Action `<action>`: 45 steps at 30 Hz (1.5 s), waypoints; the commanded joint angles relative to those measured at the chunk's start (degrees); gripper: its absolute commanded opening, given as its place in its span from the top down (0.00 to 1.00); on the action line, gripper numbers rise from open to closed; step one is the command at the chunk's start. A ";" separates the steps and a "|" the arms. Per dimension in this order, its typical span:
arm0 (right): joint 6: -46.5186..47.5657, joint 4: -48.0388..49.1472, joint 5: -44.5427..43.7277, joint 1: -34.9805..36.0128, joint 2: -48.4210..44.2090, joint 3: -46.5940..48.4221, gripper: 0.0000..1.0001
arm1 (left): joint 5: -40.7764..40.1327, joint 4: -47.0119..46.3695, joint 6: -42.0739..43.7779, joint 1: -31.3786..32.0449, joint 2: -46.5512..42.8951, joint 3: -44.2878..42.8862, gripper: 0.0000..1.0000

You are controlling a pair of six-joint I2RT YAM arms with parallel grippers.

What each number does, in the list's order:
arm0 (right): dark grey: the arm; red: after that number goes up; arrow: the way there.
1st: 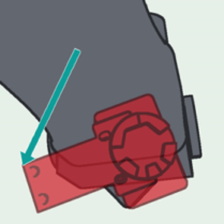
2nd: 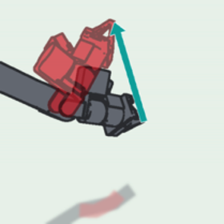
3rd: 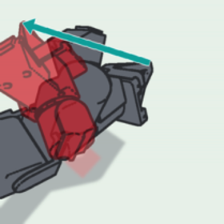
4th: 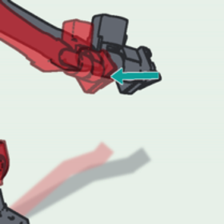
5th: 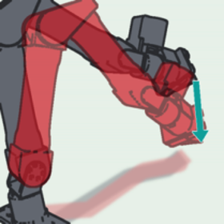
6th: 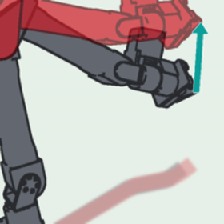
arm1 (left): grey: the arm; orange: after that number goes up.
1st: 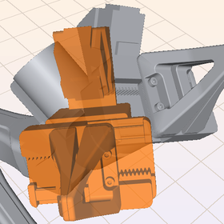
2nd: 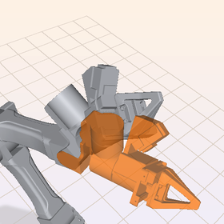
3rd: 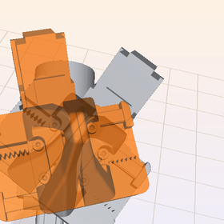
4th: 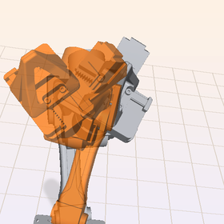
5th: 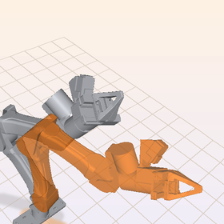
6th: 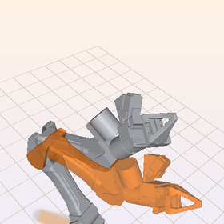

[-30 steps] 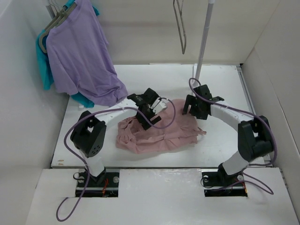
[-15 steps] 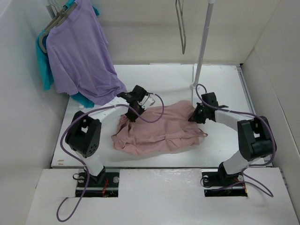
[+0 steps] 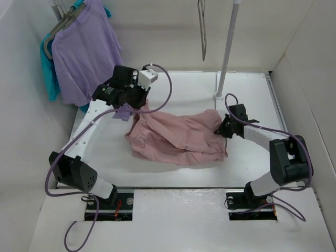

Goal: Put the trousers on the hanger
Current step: Fold the trousers at the center of the board.

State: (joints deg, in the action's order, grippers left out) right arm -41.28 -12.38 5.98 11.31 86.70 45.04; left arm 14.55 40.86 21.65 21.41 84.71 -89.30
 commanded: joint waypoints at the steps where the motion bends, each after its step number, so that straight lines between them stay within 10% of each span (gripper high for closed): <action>1: -0.82 0.08 -3.07 -0.41 0.32 1.37 1.00 | 3.82 10.80 1.99 -4.43 -0.24 3.85 1.00; 6: -0.82 -2.91 -6.41 -0.41 0.32 3.39 0.95 | 12.07 16.87 7.69 -15.49 -0.24 13.61 0.79; 9: 3.91 -4.32 -6.94 2.58 -1.70 5.32 0.39 | 12.79 15.49 11.21 -16.31 -1.73 22.50 0.56; 12: 8.12 -9.05 -15.35 10.11 -5.20 9.36 0.17 | 13.31 12.23 12.45 -17.36 -1.74 28.47 0.44; 18: 14.37 -17.49 -30.84 25.93 -10.23 16.39 0.16 | 17.53 16.00 15.53 -23.77 -2.79 23.74 0.27; 27: 20.72 -20.57 -33.54 46.25 0.83 20.52 0.23 | 13.40 14.69 14.91 -24.92 1.15 27.15 0.33; 45: 4.62 -34.44 -40.33 21.46 -14.01 16.21 0.13 | 10.76 9.15 12.36 -23.88 3.27 31.03 0.39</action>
State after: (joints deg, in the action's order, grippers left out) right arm -36.07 -42.87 -31.51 30.20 73.34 59.27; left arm 24.58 49.41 34.20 -3.14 88.77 -58.50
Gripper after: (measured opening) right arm 0.872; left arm 0.617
